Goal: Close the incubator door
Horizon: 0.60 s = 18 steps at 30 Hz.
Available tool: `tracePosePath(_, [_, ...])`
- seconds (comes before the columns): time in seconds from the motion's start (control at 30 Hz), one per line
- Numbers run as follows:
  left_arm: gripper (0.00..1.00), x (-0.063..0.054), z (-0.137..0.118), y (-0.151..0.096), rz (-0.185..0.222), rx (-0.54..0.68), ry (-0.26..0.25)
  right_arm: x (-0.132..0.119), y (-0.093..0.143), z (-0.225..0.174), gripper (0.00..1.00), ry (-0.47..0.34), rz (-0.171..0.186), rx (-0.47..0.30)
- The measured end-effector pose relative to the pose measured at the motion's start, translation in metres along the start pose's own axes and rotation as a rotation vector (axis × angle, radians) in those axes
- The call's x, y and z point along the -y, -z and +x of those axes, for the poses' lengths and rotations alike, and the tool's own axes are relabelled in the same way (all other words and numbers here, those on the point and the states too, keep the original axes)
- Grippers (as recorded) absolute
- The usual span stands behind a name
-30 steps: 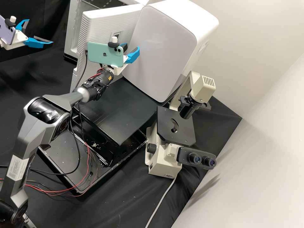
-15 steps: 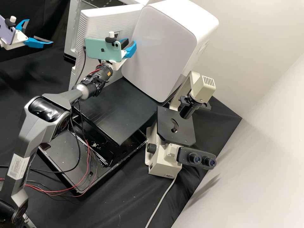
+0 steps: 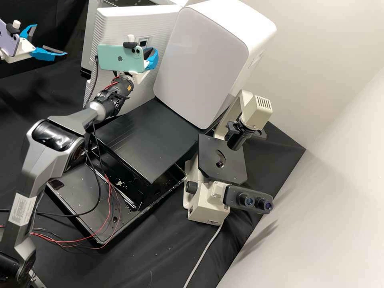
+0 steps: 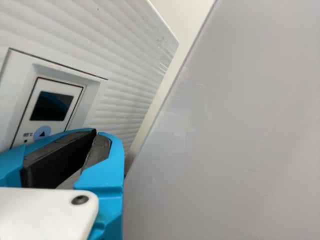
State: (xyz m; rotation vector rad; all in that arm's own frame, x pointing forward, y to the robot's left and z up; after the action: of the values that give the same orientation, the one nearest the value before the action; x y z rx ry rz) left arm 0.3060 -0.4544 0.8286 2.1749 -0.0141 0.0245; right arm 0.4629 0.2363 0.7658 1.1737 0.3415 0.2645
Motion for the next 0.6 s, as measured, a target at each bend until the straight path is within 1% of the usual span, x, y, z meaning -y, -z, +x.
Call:
tracePosePath(0.17, [1.00,0.000,0.000,0.000,0.000,0.000,0.000,-0.003,0.011,0.003,0.00,0.007,0.011,-0.016])
tracePosePath(0.2, [1.00,0.000,0.000,0.000,0.000,0.000,0.000,-0.005,0.013,0.003,0.00,-0.002,0.012,-0.022])
tracePosePath(0.33, [1.00,0.000,0.000,0.000,0.000,0.000,0.000,-0.010,0.020,0.010,0.00,-0.023,0.035,-0.046])
tracePosePath(0.37, [1.00,0.000,0.000,0.000,0.000,0.000,0.000,-0.012,0.021,0.013,0.00,-0.033,0.051,-0.051])
tracePosePath(0.4, [1.00,0.000,0.000,0.000,0.000,0.000,0.000,-0.012,0.021,0.015,0.00,-0.038,0.054,-0.053])
tracePosePath(0.43, [1.00,0.000,0.000,0.000,0.000,0.000,0.000,-0.011,0.021,0.018,0.00,-0.043,0.067,-0.055])
tracePosePath(0.6, [1.00,0.000,0.000,0.000,0.000,0.000,0.000,-0.013,0.023,0.030,0.00,-0.040,0.089,-0.062])
